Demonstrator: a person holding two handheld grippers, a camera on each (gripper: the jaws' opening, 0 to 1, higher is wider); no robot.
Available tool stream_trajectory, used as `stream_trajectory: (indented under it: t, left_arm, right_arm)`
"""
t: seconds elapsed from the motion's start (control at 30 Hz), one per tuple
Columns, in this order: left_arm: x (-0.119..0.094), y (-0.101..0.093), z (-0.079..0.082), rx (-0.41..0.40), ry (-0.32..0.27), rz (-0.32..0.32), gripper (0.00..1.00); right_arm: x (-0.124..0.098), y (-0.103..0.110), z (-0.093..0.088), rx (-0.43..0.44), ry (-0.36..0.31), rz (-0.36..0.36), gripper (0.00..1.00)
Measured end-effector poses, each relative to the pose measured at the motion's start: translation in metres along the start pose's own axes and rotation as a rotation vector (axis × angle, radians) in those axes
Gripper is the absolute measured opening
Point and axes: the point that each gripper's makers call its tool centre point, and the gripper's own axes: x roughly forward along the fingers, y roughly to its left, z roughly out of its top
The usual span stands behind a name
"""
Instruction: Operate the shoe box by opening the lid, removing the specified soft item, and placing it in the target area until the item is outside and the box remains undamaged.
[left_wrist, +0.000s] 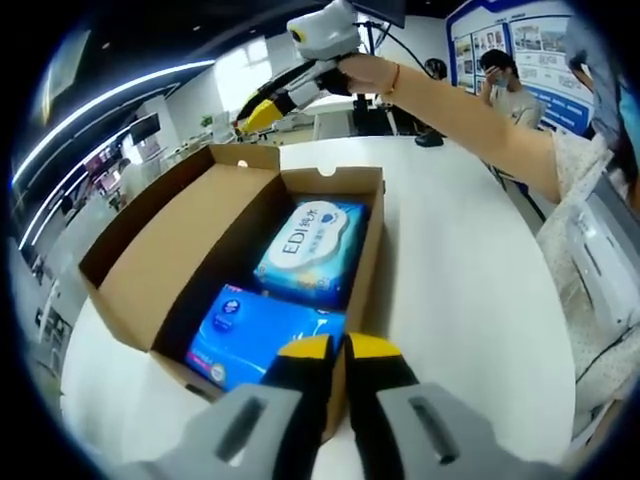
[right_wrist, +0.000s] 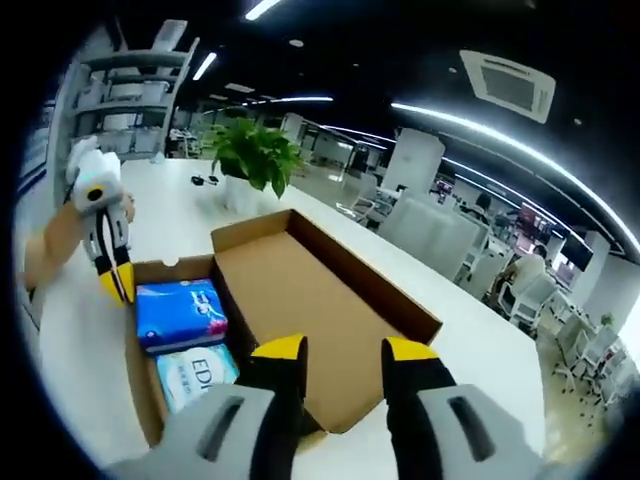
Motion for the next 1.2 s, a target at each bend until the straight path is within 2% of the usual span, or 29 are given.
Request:
stream_trajectory:
  t: [0.1,0.47,0.73,0.83,0.93,1.1,1.2]
  left_arm:
    - [0.0,0.0,0.001,-0.005,-0.002,0.0,0.05]
    - [0.0,0.002,0.002,-0.016,0.0,0.001,0.04]
    - [-0.001,-0.001,0.002,-0.02,-0.004,-0.004,0.04]
    - [-0.001,-0.002,0.003,-0.008,-0.004,-0.002,0.03]
    - [-0.002,-0.002,0.003,-0.007,-0.008,-0.005,0.03]
    - [-0.002,0.0,0.004,-0.01,-0.019,-0.001,0.03]
    - [-0.002,0.001,0.004,-0.011,-0.024,-0.001,0.04]
  right_arm:
    - [-0.001,0.01,0.001,-0.025,-0.011,0.044,0.31]
    - [-0.002,0.045,-0.014,-0.085,-0.003,0.177,0.34]
    - [-0.003,0.063,-0.023,-0.091,0.0,0.238,0.34]
    - [-0.003,0.073,-0.03,-0.114,0.017,0.283,0.35]
    - [-0.003,0.081,-0.036,-0.134,0.038,0.323,0.41]
    - [-0.002,0.097,-0.051,-0.202,0.103,0.414,0.44]
    - [-0.001,0.105,-0.06,-0.219,0.146,0.463,0.52]
